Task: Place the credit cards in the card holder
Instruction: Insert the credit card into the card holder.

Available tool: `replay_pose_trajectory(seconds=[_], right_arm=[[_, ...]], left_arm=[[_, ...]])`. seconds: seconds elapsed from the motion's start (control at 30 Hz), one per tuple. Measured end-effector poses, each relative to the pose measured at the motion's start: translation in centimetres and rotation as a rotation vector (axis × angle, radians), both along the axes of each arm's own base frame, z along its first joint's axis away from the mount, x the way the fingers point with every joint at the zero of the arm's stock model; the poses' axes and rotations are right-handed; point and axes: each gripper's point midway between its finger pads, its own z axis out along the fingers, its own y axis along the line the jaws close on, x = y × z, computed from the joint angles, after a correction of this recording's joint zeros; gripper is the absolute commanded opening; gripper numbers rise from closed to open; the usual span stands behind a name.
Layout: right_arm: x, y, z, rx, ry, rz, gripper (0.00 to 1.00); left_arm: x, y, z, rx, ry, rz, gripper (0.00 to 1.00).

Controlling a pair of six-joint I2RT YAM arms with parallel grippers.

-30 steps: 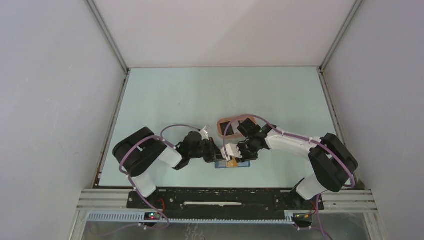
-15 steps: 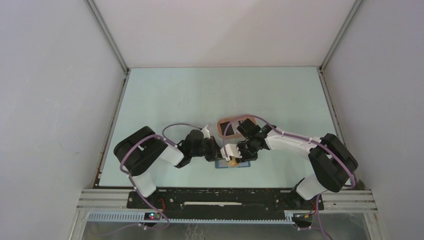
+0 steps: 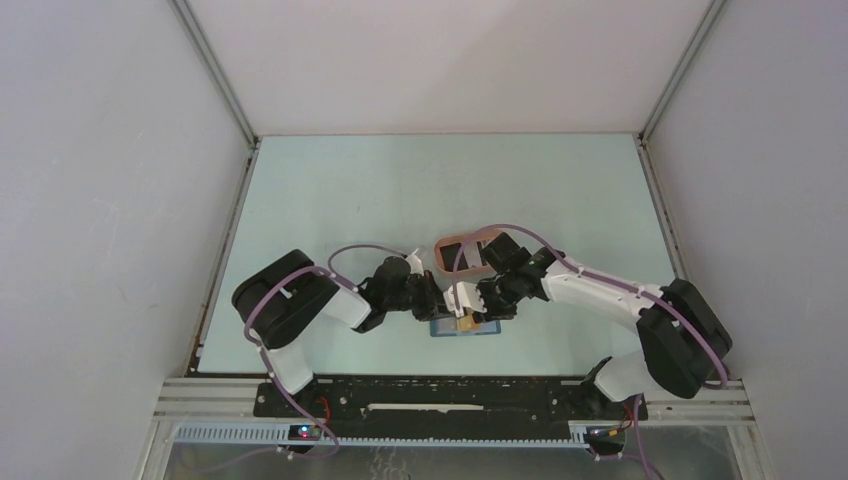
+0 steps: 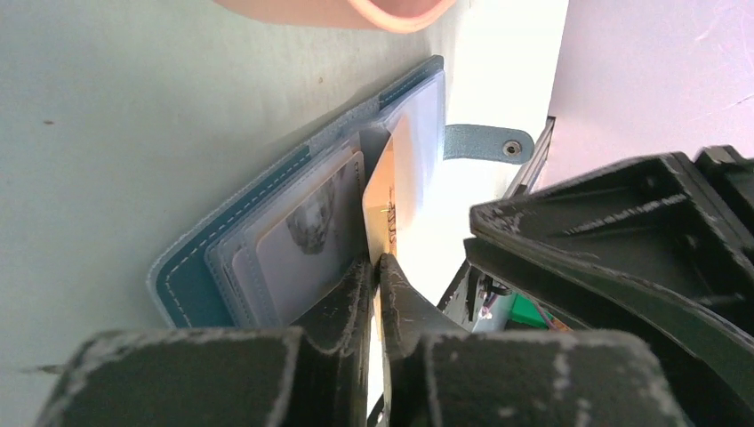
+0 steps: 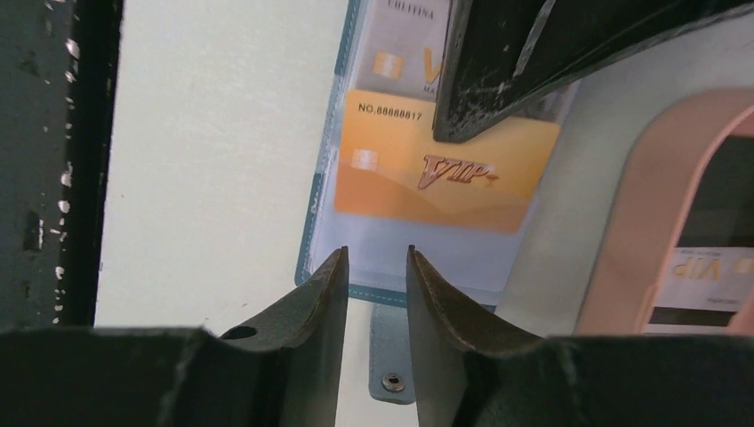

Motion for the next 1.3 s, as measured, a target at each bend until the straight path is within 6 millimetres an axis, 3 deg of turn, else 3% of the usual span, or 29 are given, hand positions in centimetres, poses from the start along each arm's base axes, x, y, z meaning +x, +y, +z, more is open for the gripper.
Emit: replay_pose_trajectory(seconds=[0.33, 0.47, 0.6, 0.9, 1.3], right_arm=[[-2.3, 3.6, 2.9, 0.136, -0.036, 0.119, 0.13], [-3.9, 5.6, 3.0, 0.158, -0.067, 0.205, 0.09], [-4.2, 7.1, 2.1, 0.143, -0.103, 0.247, 0.07], [-2.0, 7.3, -0.7, 0.053, -0.179, 0.213, 0.05], [-0.7, 6.5, -1.6, -0.012, -0.229, 0.186, 0.02]], left_arm=[[0.1, -0.3, -0.1, -0.002, 0.004, -0.008, 0.17], [0.1, -0.4, -0.1, -0.003, 0.005, -0.010, 0.19], [0.2, -0.5, 0.0, -0.006, 0.005, -0.014, 0.20], [0.3, -0.7, 0.0, -0.008, 0.006, -0.018, 0.23], [0.2, -0.9, 0.1, -0.017, 0.004, -0.028, 0.31]])
